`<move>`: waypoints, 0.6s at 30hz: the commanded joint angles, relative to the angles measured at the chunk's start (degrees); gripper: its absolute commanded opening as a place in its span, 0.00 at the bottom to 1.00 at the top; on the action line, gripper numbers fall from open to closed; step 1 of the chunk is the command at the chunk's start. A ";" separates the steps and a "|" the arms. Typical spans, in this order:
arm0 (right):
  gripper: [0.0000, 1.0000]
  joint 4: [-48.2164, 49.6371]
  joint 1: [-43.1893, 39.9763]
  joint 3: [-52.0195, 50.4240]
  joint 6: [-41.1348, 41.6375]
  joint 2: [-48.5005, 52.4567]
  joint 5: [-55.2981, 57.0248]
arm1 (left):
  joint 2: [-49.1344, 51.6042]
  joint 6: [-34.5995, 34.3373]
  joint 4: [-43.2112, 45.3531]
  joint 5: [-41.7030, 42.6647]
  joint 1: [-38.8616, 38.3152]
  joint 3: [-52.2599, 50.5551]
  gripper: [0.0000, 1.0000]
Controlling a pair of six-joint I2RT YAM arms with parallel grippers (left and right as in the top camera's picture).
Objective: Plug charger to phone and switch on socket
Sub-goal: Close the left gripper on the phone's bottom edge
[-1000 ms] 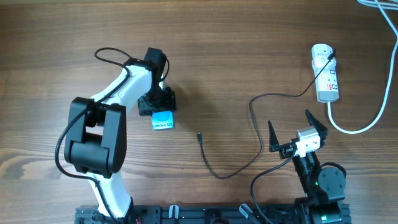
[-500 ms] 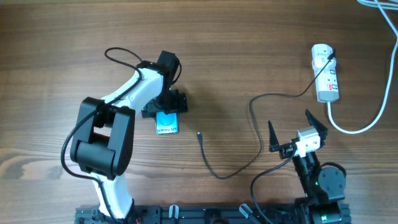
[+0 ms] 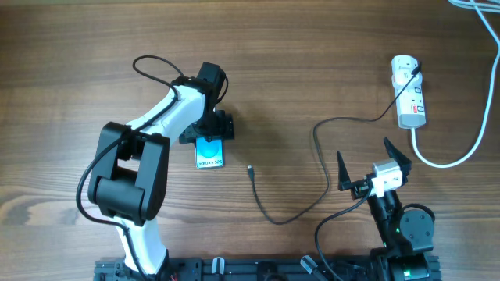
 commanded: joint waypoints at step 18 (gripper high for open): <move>1.00 0.26 0.35 -0.04 0.72 -0.28 0.57 | -8.35 -0.70 3.89 4.48 2.51 -6.93 1.00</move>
